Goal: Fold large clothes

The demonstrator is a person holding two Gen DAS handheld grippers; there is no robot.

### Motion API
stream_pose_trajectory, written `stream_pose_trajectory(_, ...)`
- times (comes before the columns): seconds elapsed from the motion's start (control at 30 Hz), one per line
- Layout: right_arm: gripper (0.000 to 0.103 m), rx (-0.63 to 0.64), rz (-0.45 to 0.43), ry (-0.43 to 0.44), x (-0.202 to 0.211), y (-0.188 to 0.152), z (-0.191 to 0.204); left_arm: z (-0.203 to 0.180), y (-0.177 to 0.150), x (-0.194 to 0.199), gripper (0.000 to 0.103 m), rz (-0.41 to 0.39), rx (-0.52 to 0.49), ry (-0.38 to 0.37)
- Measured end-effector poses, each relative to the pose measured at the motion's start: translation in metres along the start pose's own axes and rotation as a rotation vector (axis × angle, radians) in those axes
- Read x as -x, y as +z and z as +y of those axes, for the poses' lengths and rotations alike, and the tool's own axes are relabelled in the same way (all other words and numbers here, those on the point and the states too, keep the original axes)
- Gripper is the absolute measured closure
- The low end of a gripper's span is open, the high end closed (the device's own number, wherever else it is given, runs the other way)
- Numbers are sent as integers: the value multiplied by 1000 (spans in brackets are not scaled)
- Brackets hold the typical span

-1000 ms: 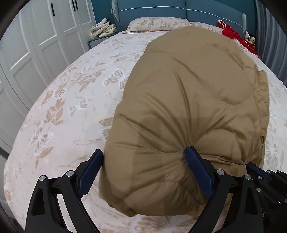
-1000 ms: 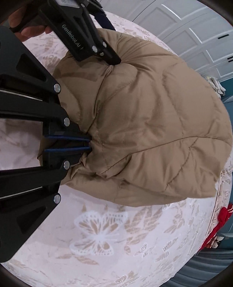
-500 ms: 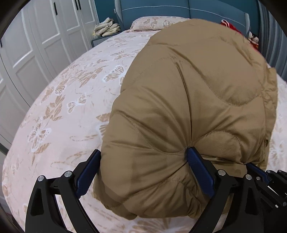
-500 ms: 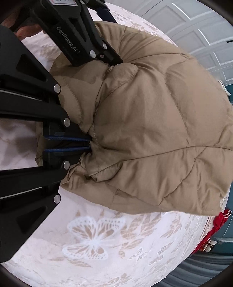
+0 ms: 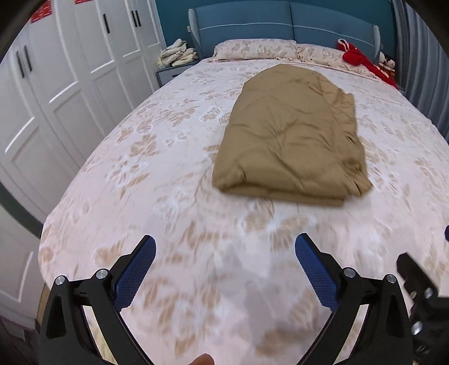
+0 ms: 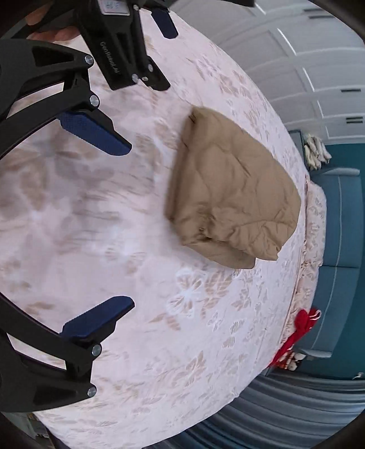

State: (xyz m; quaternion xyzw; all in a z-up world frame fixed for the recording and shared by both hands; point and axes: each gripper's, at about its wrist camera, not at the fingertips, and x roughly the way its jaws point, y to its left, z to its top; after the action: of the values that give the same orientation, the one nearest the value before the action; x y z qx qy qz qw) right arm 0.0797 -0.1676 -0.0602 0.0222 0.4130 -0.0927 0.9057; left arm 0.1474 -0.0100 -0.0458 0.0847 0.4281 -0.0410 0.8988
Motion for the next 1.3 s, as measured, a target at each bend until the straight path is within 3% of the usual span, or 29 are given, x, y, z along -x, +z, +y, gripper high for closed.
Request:
stream_pose_trajectory(0.3, 5, -69, -10, 33, 43, -56, -4, 2, -43, 49, 5, -52, 7, -15)
stream_pose_trajectory(0.5, 5, -124, -43, 29, 58, -62, -6, 8, -54, 64, 5, -65, 29, -17)
stream_pose_trajectory(0.83, 5, -127, -58, 53, 70, -70, 1, 16, -68, 76, 5, -95, 33, 41)
stream_pose_trajectory(1.3, 5, -141, -75, 58, 78, -78, 3, 24, -79, 84, 5, -97, 78, 24)
